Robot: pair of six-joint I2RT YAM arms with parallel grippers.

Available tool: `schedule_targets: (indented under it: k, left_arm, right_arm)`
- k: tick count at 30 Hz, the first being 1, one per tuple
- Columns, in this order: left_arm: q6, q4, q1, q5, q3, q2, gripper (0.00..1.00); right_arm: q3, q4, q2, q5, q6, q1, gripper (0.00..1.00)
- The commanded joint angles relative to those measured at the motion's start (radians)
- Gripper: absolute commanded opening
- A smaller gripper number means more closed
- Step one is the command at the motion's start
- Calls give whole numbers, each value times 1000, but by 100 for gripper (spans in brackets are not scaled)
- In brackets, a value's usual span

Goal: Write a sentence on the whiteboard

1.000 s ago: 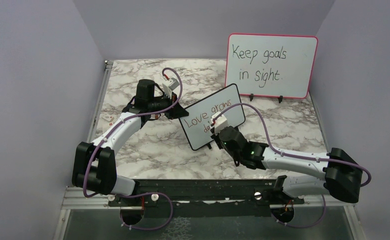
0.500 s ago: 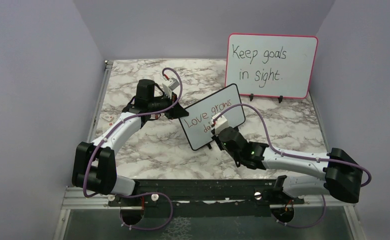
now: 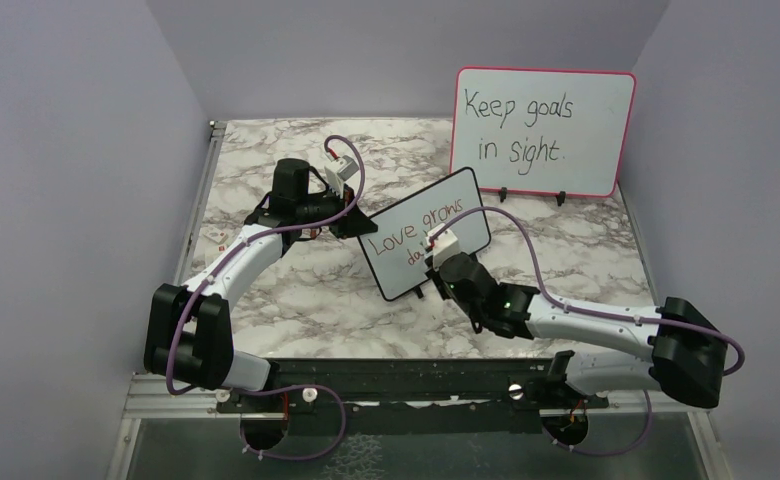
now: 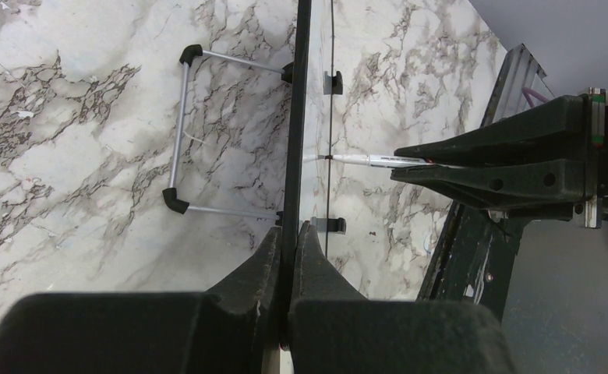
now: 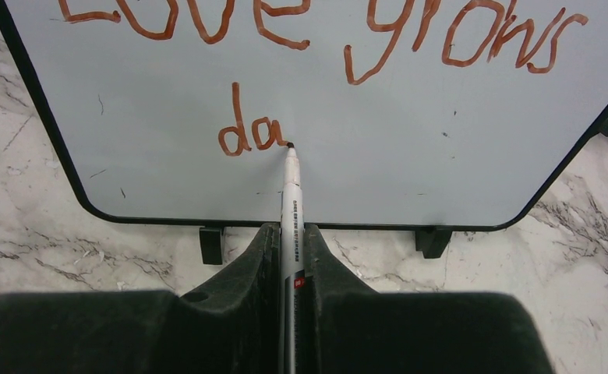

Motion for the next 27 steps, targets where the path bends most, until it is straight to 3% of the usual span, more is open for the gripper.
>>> schedule_targets:
  k: [1, 27]
  left_arm:
    - [119, -120, 18, -215, -23, 49, 0]
    - [123, -125, 17, -218, -20, 49, 0]
  right_arm:
    - [-18, 0, -35, 16, 7, -8, 0]
    - [-29, 121, -42, -33, -24, -43, 1]
